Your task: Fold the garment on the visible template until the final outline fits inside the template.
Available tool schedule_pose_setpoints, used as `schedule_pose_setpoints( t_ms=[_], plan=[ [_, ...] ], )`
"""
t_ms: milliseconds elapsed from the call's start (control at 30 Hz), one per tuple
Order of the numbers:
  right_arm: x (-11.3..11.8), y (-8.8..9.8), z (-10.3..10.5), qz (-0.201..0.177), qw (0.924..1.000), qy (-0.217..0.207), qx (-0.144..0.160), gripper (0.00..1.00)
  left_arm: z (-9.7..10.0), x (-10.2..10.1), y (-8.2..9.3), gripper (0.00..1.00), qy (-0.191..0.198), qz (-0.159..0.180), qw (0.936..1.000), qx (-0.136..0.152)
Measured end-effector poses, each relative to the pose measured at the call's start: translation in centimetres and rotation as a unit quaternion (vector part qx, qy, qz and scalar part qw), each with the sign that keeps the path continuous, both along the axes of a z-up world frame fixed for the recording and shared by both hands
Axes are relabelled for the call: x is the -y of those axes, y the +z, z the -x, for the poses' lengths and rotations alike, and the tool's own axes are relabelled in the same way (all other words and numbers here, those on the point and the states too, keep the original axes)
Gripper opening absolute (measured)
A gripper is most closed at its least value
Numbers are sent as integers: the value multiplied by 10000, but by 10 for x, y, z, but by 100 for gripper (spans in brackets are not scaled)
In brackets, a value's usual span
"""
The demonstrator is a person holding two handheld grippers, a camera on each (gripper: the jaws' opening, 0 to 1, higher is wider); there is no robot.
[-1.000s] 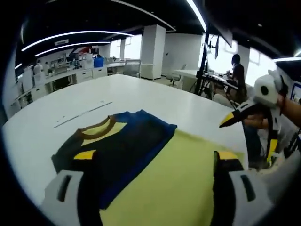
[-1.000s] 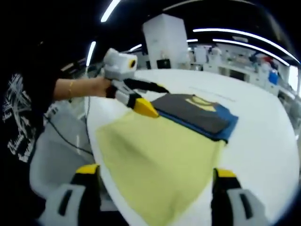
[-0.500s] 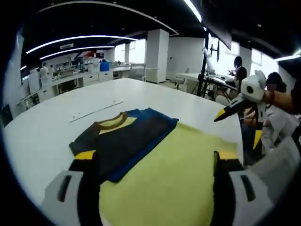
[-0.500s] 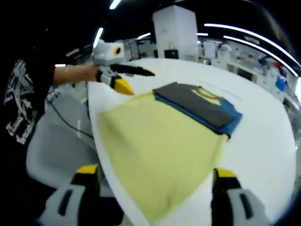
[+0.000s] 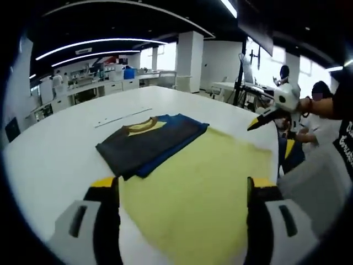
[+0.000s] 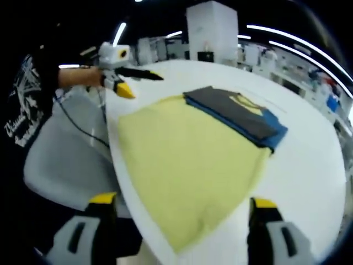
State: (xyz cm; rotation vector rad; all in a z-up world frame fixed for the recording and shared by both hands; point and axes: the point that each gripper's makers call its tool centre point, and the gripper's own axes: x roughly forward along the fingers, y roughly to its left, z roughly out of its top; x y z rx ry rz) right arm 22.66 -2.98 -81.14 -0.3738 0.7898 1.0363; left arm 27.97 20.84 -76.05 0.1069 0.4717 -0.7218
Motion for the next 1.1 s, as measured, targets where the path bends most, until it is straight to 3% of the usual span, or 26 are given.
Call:
schedule_pose_setpoints(
  t_ms=[167,333,467,600,867,967,1100],
  plan=[
    [0,-5,4,14,10000,33,-44,93,17,-7,-15,87,-60,41,9997,-216],
    [1,-11,9,95,9998,129,-75,88,38,0,-25,77,-309,-20,9985,-456],
    [1,-15,13,136,9997,169,-110,82,49,-1,-33,72,-491,-131,9975,-500],
    [1,-17,15,182,9995,235,-81,77,59,0,-37,67,-588,-31,9965,-596],
    [3,-20,15,215,9995,233,-57,68,81,-11,-58,60,-881,-436,9921,-781],
    [5,-22,16,260,9992,299,-47,66,88,-17,-67,57,-1068,-890,9866,-848],
    [8,-27,18,396,9984,399,-21,59,89,-15,-69,54,-1098,-972,9855,-853]
  ],
)
